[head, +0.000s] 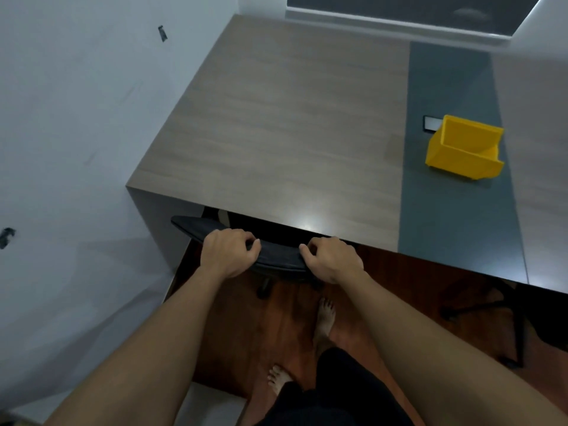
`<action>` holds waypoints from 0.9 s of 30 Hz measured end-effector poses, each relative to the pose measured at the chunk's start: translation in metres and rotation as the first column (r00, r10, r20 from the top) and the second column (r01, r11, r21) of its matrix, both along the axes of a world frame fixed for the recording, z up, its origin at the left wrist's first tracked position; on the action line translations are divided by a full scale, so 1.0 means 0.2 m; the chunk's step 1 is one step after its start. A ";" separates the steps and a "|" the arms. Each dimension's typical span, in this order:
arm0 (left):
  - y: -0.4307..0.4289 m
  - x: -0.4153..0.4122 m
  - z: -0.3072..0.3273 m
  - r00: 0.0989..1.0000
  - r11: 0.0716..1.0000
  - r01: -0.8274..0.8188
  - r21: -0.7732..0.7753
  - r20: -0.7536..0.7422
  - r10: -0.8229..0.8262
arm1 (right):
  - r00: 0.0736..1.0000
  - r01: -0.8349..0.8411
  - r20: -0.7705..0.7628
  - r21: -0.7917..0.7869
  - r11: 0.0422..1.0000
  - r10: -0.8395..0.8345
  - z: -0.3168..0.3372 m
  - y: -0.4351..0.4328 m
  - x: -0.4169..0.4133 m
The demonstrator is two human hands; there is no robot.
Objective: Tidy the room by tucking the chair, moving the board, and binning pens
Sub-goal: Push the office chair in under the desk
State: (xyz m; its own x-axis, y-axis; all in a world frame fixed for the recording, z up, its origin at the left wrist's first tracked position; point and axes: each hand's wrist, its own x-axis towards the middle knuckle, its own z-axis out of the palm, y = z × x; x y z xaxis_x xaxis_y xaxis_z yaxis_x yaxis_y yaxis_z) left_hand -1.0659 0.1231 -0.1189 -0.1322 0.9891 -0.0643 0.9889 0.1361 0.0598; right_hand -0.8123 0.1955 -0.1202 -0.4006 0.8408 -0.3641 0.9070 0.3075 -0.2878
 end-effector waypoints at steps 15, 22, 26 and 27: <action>0.21 -0.21 -0.06 1.000 1.000 -0.004 0.000 -0.020 0.004 | 1.000 -0.014 -0.028 -0.022 1.000 0.013 -0.05 0.21 -0.19; 0.21 -0.19 -0.01 0.996 0.998 0.012 -0.057 0.093 -0.007 | 1.000 -0.010 -0.029 -0.004 1.000 0.010 0.00 0.18 -0.18; 0.17 -0.11 0.09 0.973 0.998 -0.019 -0.065 0.230 0.034 | 0.999 -0.024 -0.038 0.081 0.996 0.028 0.07 0.14 -0.13; 0.16 -0.08 0.11 0.966 0.999 -0.024 -0.048 0.257 0.036 | 0.999 -0.014 -0.051 0.089 0.996 0.018 0.09 0.13 -0.11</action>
